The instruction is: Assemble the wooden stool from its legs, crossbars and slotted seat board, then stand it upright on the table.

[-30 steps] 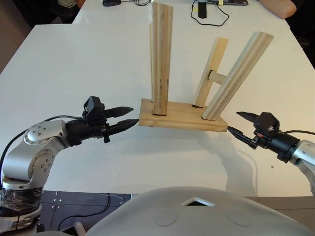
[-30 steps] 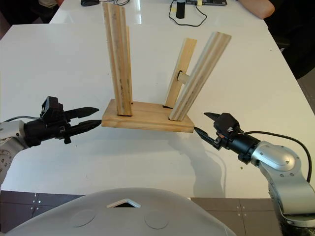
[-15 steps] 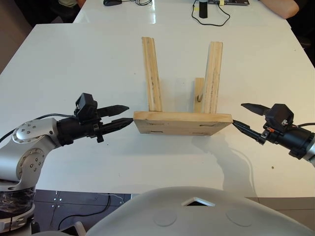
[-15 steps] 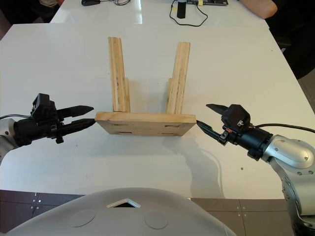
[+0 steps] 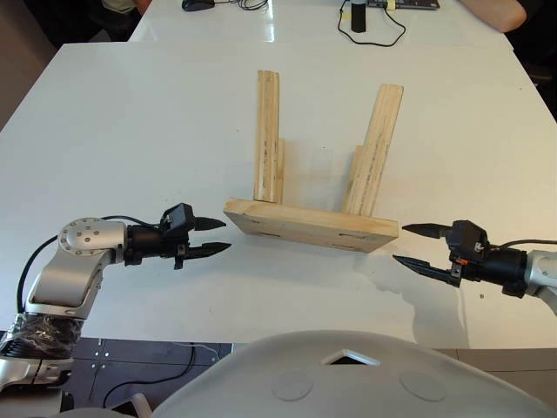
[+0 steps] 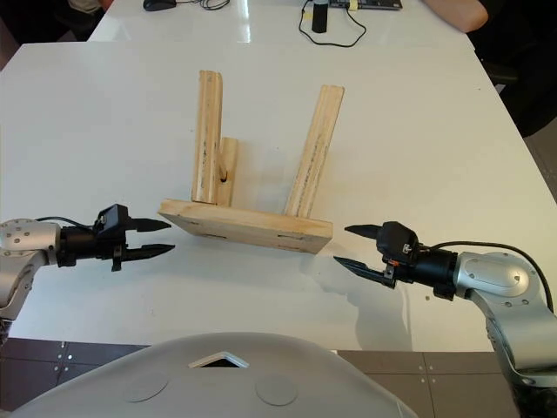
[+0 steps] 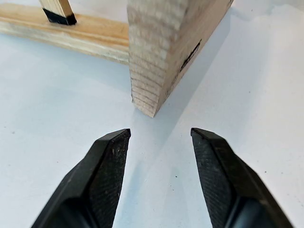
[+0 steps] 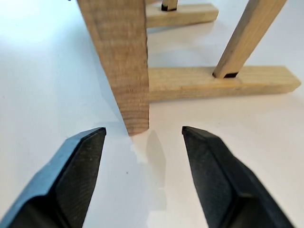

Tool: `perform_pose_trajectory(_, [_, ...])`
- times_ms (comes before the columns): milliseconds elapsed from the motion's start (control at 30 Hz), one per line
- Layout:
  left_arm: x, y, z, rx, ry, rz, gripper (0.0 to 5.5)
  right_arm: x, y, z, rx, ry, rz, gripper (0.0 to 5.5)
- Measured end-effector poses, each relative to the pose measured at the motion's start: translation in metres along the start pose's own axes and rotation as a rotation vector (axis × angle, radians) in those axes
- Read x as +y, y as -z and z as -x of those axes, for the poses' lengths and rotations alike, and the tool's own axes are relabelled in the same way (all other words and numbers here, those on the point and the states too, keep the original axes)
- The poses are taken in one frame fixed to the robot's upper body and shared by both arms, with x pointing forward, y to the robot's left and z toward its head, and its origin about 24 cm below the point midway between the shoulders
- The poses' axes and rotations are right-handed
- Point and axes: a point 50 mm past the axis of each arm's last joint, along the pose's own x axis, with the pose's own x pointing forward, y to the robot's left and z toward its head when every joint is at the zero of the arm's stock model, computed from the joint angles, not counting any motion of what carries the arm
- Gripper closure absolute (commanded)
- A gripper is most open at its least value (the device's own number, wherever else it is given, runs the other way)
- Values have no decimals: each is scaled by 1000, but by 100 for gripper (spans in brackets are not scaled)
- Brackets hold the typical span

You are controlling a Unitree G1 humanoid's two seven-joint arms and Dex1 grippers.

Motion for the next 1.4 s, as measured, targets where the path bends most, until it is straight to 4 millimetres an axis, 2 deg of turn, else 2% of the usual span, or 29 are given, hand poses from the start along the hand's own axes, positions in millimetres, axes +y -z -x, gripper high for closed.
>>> perform_pose_trajectory(167, [15, 5, -14, -43, -24, -21, 312, -2, 17, -18, 37, -51, 21, 255])
perform_pose_trajectory(267, [23, 6, -26, -72, -19, -36, 312, -7, 19, -31, 18, -58, 34, 255])
perform_pose_trajectory(567, [25, 6, -40, -96, 74, -36, 312, -11, 24, -52, -14, -92, 44, 255])
perform_pose_trajectory(833, [20, 7, -41, -95, 147, 0, 312, -16, 27, -55, -12, -103, 62, 255])
perform_pose_trajectory(1100, [19, 4, -32, -91, 169, 3, 312, -18, 29, -55, -20, -101, 76, 255])
perform_pose_trajectory(1400, [9, 5, -45, -118, 168, -8, 312, -20, 28, -58, -22, -115, 90, 255])
